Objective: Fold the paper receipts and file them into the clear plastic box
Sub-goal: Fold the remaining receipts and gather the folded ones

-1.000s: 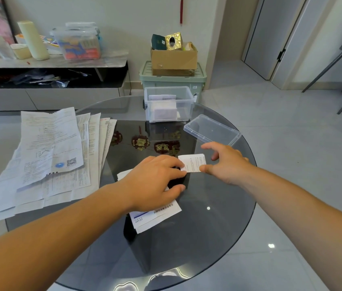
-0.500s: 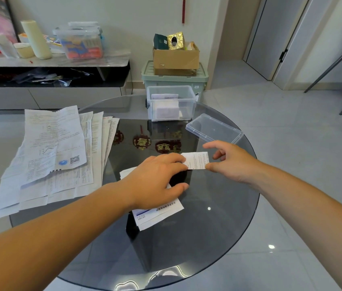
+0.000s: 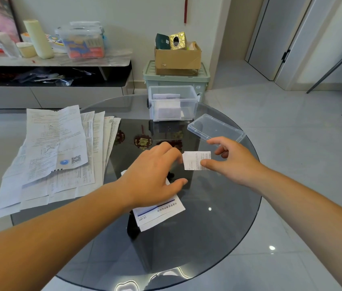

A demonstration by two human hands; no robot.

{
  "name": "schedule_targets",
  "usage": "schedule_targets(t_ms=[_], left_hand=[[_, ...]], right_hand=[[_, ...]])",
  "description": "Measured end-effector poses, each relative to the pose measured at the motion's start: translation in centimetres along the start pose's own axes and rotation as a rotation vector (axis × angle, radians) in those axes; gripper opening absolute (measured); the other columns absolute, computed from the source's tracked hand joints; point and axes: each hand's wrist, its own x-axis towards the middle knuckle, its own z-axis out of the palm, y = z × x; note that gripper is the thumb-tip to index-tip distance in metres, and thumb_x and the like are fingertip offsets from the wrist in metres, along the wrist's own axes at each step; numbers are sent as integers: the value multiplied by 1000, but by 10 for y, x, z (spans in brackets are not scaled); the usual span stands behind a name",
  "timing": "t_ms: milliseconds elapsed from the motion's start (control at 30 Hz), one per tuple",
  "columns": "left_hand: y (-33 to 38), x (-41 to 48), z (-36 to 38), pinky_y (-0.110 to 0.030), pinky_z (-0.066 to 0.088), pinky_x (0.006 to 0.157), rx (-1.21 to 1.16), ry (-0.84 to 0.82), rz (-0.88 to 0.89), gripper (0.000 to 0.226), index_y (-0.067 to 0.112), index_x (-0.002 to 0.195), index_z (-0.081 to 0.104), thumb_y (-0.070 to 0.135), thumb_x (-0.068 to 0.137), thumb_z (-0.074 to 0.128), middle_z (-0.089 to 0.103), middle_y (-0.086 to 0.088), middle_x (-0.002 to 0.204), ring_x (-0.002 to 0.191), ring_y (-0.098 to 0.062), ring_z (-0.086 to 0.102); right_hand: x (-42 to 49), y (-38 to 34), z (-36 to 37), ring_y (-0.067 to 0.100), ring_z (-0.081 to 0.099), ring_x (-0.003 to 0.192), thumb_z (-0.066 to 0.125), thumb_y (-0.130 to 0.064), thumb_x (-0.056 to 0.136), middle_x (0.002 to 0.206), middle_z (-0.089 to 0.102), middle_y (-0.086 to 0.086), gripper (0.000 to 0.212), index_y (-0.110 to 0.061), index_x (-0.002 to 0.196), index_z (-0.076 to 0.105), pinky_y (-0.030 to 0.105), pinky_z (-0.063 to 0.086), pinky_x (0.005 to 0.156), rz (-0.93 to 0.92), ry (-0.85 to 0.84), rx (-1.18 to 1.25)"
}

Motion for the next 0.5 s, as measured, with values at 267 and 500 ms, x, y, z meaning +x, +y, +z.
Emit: schedule_targets(t_ms=[267,500], left_hand=[[-8,-35,-38,-22,51,81,116,-149,-100,23,39,102,50,57,91,57,52,17,108,94,-7,53],[-13,-82,-45,-21,44,101,143,-342,-100,69,43,134,43,81,77,55,39,22,141,124,-2,38]], right_hand=[[-37,-32,11,4,53,103,73,-36,86,101,59,-20,11,-37,96,68,23,43,82,-391,16,-99],[-68,-43,45,-4,29,133,66,-59,86,144,44,-25,52,-39,133,55,25,30,113,-535,-321,-353]])
